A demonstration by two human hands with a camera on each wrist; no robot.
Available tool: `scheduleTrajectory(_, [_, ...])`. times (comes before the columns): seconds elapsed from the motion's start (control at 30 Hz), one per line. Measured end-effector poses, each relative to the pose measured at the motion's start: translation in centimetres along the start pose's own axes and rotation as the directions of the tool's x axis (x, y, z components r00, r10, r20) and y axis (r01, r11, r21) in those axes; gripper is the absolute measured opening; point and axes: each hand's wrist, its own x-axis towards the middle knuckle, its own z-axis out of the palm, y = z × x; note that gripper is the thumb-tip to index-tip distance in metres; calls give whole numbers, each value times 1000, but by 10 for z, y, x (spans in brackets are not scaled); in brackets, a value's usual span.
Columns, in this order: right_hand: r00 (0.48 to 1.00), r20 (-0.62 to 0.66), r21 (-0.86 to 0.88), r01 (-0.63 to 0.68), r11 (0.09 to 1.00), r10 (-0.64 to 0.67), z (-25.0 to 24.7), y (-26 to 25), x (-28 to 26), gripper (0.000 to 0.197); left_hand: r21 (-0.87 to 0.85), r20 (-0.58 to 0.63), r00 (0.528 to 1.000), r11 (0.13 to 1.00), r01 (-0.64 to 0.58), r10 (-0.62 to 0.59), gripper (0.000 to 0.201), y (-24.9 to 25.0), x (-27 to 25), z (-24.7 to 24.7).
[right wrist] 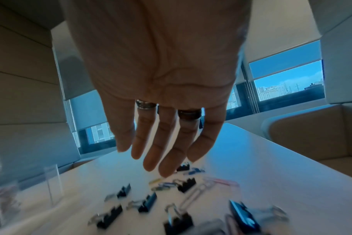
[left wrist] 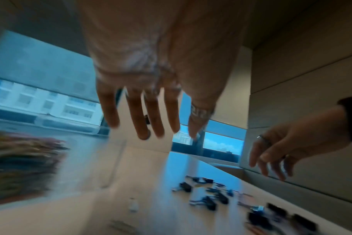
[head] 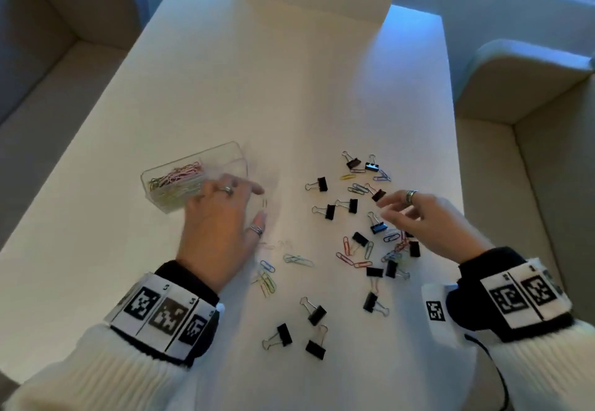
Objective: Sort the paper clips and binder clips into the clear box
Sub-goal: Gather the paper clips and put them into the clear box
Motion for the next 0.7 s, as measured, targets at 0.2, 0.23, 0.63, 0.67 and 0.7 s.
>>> scheduleTrajectory(0.2, [996, 92, -203, 14, 979, 5, 20, 46, -1, 20, -175, 407, 896, 978, -114, 177, 40, 62, -2, 54])
scheduleTrajectory(0.23, [995, 101, -240, 43, 970, -19, 24, 50, 0, 21, -200, 407, 892, 972, -124, 198, 42, 69, -1, 63])
scheduleTrajectory(0.63, [945, 226, -483, 319, 816, -236, 37, 57, 24, 21, -147, 454, 856, 968, -201, 247, 34, 88, 31, 106])
scheduleTrajectory(0.67, [945, 231, -477, 316, 820, -230, 37, 58, 24, 18, -143, 467, 849, 969, -202, 247, 30, 89, 33, 106])
scheduleTrajectory(0.7, [945, 238, -473, 316, 822, -226, 36, 58, 24, 16, -139, 480, 842, 969, -205, 246, 27, 89, 35, 107])
